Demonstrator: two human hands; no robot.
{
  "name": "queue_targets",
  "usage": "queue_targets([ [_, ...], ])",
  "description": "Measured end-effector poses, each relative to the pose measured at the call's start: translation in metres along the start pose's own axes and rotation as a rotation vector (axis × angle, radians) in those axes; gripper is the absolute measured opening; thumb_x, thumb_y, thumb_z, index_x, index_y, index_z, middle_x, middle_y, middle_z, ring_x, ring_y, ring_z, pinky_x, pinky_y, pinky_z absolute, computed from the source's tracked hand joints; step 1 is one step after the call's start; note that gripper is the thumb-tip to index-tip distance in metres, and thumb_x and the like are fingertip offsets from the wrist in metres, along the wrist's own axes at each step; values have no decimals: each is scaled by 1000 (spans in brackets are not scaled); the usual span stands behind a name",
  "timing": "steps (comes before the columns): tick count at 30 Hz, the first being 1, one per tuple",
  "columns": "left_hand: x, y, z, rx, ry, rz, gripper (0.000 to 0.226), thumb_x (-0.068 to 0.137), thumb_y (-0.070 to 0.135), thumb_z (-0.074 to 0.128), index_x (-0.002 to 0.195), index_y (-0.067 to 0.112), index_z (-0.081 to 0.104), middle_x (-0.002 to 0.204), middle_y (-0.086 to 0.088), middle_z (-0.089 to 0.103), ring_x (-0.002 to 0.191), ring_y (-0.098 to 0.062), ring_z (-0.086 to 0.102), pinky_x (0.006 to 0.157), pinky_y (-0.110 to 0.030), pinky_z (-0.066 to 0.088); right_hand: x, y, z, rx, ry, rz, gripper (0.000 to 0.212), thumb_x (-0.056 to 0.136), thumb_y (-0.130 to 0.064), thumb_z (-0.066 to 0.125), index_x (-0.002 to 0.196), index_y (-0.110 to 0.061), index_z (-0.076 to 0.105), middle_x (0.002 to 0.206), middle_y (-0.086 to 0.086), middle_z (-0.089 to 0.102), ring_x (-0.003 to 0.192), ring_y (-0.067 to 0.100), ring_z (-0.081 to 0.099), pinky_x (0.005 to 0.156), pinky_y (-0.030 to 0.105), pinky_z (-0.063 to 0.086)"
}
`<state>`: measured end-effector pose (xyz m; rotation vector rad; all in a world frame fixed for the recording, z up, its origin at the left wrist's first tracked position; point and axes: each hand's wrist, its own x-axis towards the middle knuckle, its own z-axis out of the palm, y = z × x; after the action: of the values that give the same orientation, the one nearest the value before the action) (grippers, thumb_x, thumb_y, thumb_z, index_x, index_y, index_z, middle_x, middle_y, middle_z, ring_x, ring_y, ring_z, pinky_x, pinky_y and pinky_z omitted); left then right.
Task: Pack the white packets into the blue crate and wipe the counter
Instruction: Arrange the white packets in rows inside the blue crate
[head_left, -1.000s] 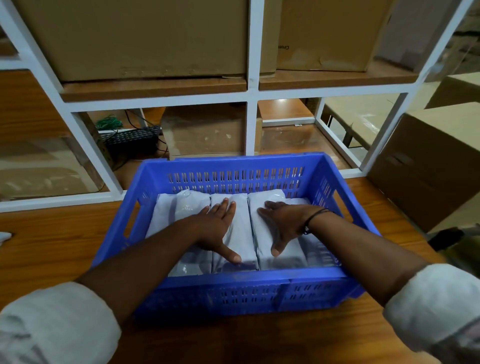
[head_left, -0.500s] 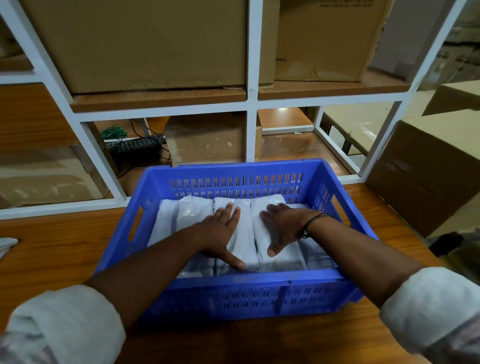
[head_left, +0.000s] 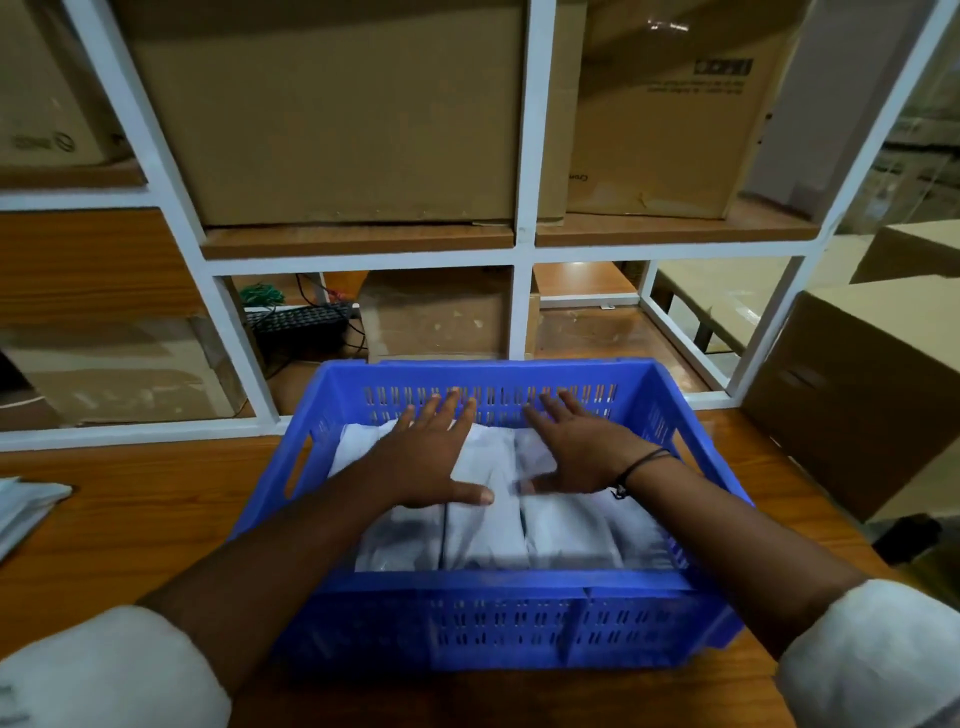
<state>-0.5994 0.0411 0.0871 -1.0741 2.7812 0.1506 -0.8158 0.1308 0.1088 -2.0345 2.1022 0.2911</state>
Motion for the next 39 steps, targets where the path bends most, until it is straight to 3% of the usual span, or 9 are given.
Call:
queue_targets([
  [3, -24, -17, -16, 82, 155, -52, 115, 85, 77, 51, 158, 23, -19, 164, -8, -27, 153, -32, -15, 125, -51, 0, 1, -27, -17, 39, 155, -5, 111, 84, -75, 54, 161, -20, -6, 167, 10, -11, 153, 34, -13, 122, 52, 13],
  [7, -65, -60, -24, 61, 220, -176, 111, 87, 77, 47, 157, 25, -22, 164, -8, -26, 154, -32, -15, 125, -51, 2, 15, -80, -31, 141, 262, -23, 104, 89, -71, 51, 160, -19, -4, 167, 12, -7, 153, 36, -12, 123, 49, 9],
  [17, -198, -217, -7, -106, 305, -374, 100, 89, 74, 48, 161, 28, -6, 169, -5, -6, 155, -30, 8, 122, -44, 16, 59, -262, -45, 211, 335, -114, 101, 90, -67, 54, 161, -15, 4, 167, 16, 0, 152, 41, -4, 123, 47, 7],
  [21, -237, -276, 10, -174, 318, -446, 95, 91, 71, 48, 161, 30, -1, 169, -3, -2, 155, -29, 9, 122, -45, 21, 70, -323, -47, 286, 409, -139, 99, 86, -67, 55, 159, -16, 13, 167, 13, 7, 153, 39, 0, 123, 52, 14],
  [23, -304, -377, 34, -224, 328, -555, 95, 90, 70, 50, 161, 29, 3, 169, -4, 1, 155, -29, 11, 122, -46, 24, 103, -435, -45, 295, 381, -197, 94, 91, -61, 58, 160, -19, 10, 167, 9, 4, 153, 35, -1, 123, 51, 17],
  [27, -318, -427, 72, -271, 281, -633, 94, 90, 70, 51, 161, 26, 8, 169, -8, 5, 154, -31, 14, 121, -46, 26, 111, -475, -32, 320, 279, -161, 91, 93, -57, 57, 161, -24, 5, 168, 6, -2, 154, 31, -8, 122, 48, 15],
  [31, -336, -502, 111, -223, 112, -732, 97, 87, 78, 42, 161, 28, 4, 168, -14, 3, 151, -41, 18, 119, -55, 25, 137, -540, -11, 348, 142, -189, 89, 95, -51, 59, 161, -23, 5, 168, 6, -3, 154, 32, -8, 122, 48, 16],
  [35, -341, -527, 140, -287, -1, -752, 93, 86, 82, 36, 160, 37, 3, 168, -13, -2, 152, -43, 10, 120, -61, 17, 154, -581, 15, 344, 72, -230, 79, 98, -49, 56, 158, -18, 15, 167, 9, 6, 153, 36, 0, 120, 48, 18],
  [39, -333, -510, 154, -383, 37, -780, 90, 84, 87, 29, 158, 43, 4, 169, -8, -3, 152, -42, 5, 121, -58, 13, 165, -607, 26, 321, 58, -318, 63, 103, -38, 49, 152, -6, 28, 159, 15, 23, 149, 37, 13, 120, 43, 14],
])
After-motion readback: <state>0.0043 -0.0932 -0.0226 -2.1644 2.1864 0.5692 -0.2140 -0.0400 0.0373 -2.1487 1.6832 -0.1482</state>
